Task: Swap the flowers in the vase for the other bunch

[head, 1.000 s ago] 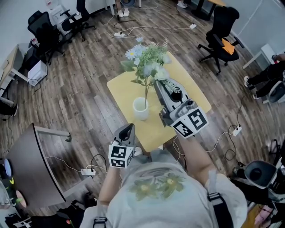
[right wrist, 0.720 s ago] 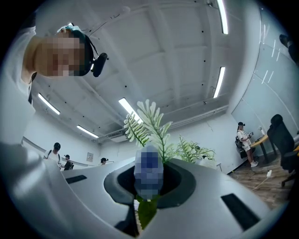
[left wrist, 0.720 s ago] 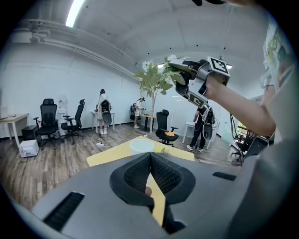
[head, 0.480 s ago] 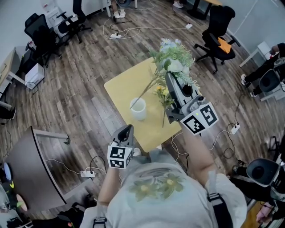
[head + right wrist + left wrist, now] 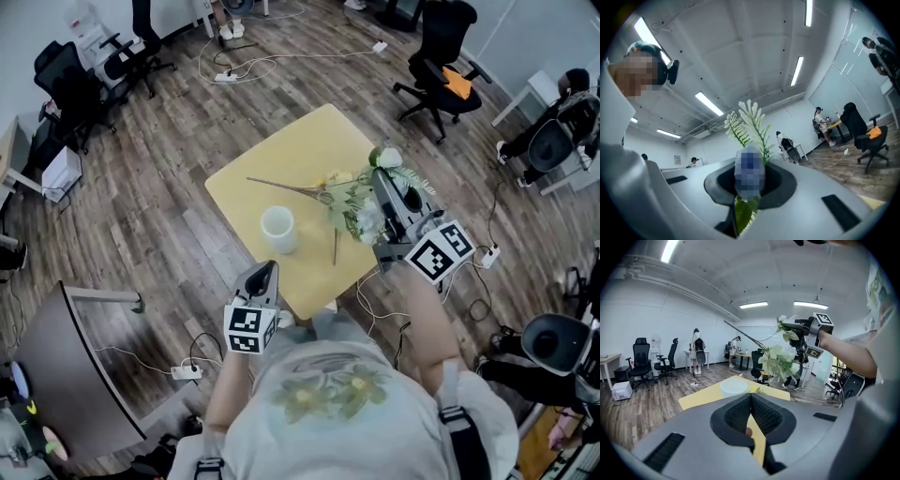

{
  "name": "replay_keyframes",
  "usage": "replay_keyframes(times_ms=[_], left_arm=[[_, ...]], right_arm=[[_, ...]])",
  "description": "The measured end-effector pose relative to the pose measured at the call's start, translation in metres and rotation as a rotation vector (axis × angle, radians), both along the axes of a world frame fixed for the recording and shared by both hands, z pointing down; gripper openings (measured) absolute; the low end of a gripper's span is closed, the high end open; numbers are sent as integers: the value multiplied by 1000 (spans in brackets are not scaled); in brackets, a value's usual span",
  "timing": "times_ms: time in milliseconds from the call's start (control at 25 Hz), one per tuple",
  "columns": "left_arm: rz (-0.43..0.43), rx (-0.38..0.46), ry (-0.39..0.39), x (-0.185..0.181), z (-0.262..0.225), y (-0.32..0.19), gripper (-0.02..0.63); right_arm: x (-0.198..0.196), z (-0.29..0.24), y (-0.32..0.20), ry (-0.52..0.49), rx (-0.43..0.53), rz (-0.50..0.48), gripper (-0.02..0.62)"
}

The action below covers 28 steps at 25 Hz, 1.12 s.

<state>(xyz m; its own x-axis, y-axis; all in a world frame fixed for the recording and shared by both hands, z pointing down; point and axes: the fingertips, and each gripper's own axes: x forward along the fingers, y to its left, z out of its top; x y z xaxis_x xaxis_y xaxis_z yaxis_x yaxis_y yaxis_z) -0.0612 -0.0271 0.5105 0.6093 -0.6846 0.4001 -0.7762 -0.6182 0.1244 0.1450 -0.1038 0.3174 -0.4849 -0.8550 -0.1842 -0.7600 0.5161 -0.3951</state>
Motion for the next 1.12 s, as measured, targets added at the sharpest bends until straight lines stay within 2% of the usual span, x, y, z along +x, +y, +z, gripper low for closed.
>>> replay_keyframes(times_ms=[200, 400, 680, 880, 1120], left_arm=[[25, -7, -5, 8, 0, -2, 15], [46, -15, -11, 16, 3, -1, 15], [66, -28, -20, 30, 9, -1, 15], [78, -44, -26, 44, 13, 0, 15], [84, -60, -31, 58, 17, -5, 15]], right_arm=[[30, 45, 8, -90, -155, 6, 69], [69, 89, 21, -76, -283, 73, 69], [113, 144, 28, -82, -474, -19, 69], [130, 182, 28, -7, -570, -98, 69], [141, 229, 20, 208, -684, -158, 69]])
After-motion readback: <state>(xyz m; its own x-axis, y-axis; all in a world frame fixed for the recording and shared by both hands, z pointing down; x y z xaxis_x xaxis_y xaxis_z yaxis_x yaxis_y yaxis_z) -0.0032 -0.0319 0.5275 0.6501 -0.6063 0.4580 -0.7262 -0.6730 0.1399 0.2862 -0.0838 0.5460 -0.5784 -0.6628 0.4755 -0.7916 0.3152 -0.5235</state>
